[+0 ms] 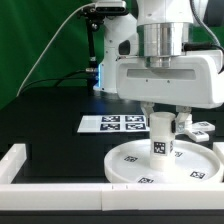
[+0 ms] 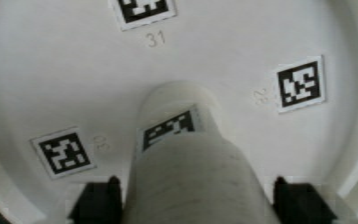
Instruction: Assemble round table
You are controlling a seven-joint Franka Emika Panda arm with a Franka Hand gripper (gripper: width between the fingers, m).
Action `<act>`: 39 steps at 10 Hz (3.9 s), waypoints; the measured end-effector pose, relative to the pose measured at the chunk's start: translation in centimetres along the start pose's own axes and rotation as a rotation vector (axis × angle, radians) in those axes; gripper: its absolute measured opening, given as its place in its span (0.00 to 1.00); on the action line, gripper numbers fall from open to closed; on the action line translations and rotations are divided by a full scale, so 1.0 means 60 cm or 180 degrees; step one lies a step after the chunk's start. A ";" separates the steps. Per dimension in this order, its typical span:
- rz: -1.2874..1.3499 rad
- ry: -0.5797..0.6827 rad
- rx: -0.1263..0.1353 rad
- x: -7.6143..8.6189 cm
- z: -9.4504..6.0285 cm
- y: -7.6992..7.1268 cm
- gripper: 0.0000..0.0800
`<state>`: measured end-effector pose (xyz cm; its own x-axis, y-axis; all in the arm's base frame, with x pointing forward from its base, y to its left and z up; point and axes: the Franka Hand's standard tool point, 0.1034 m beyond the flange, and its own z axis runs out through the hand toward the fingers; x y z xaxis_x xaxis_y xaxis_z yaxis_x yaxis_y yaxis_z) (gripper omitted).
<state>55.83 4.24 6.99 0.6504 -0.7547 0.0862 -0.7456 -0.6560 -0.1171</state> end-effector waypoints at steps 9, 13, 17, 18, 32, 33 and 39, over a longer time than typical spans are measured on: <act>-0.0200 -0.0292 -0.0033 -0.031 -0.065 -0.018 0.81; -0.0302 -0.0294 -0.0031 -0.031 -0.064 -0.018 0.81; -0.0905 -0.0328 -0.0127 -0.118 -0.079 -0.049 0.81; -0.1088 -0.0344 -0.0167 -0.147 -0.082 -0.057 0.81; -0.2683 -0.1924 -0.0768 -0.190 -0.043 0.022 0.81; -0.2737 -0.2150 -0.0913 -0.221 -0.045 0.026 0.81; -0.2921 -0.2931 -0.1502 -0.256 -0.026 0.040 0.81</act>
Offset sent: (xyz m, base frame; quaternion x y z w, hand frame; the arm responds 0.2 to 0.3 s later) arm -0.0196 0.0121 0.0445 -0.0403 -0.0448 -0.0664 0.9960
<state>43.82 14.22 6.93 0.6529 0.1039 -0.7502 0.1394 -0.9901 -0.0158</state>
